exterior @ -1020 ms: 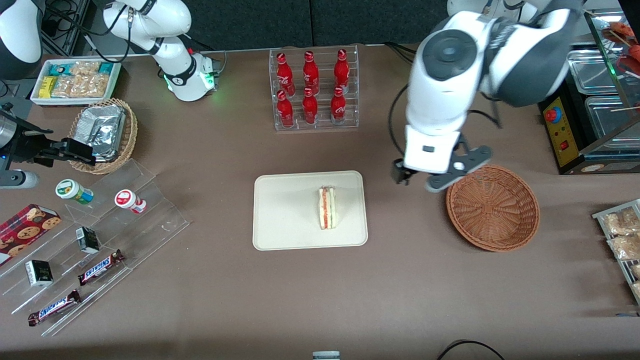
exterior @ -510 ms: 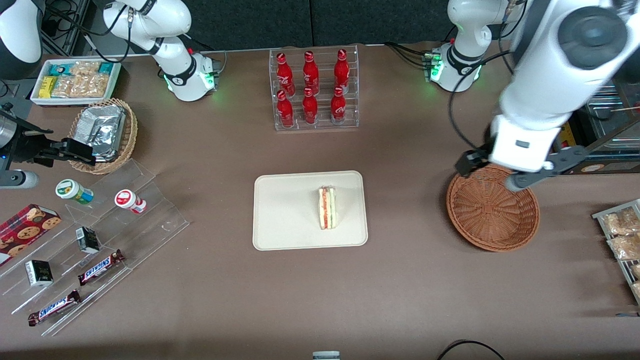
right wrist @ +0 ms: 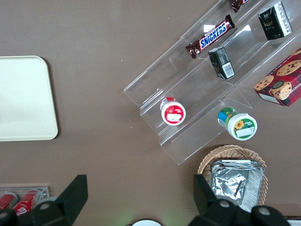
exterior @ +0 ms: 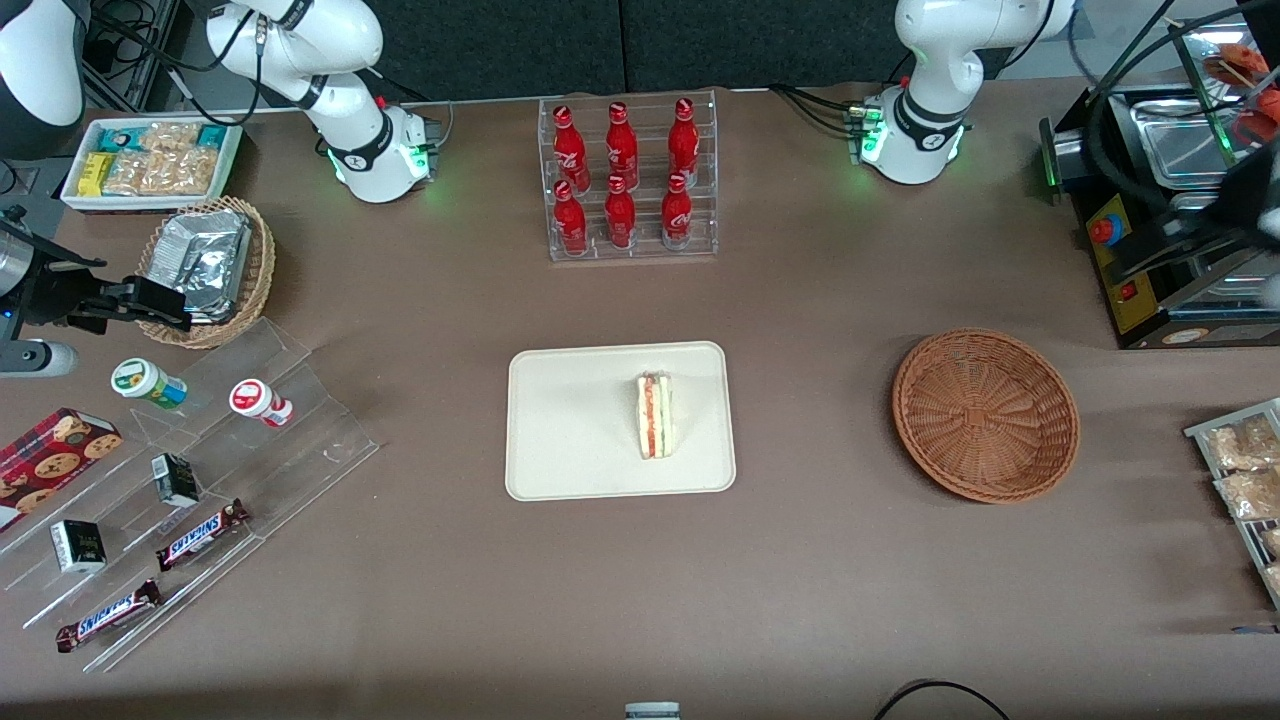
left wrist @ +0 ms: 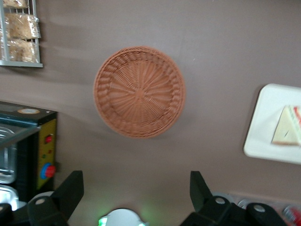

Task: Place sandwich from basket to tray

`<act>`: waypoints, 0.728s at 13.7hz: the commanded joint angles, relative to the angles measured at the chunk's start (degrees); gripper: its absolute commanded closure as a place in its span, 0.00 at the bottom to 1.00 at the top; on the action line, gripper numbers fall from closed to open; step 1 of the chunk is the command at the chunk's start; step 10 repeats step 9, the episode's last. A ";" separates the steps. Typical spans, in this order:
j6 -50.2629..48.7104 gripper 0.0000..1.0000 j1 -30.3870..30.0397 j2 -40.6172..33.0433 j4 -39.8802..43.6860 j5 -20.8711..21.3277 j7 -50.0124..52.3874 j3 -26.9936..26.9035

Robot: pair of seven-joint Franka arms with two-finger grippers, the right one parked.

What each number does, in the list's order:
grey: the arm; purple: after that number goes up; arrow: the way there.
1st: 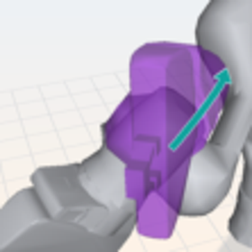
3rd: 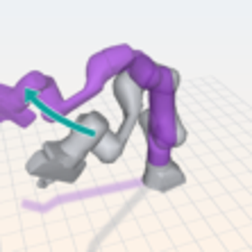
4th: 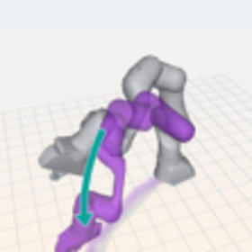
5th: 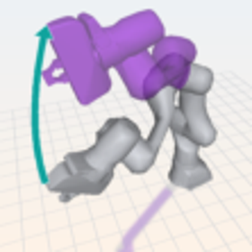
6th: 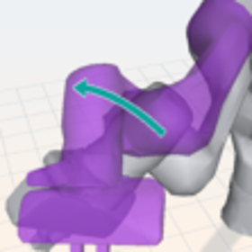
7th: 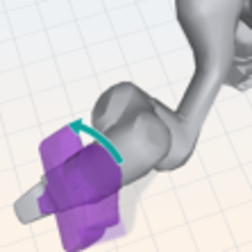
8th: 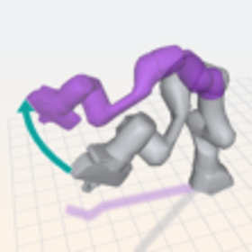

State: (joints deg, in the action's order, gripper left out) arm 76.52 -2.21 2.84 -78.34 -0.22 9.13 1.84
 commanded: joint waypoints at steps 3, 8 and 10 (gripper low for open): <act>0.48 0.01 2.47 -3.37 -5.07 -1.28 -4.65 -4.13; 1.00 0.01 2.82 -2.40 -3.92 -1.37 -7.46 -3.87; 1.00 0.01 3.69 -2.40 -3.92 -1.28 -7.37 -3.95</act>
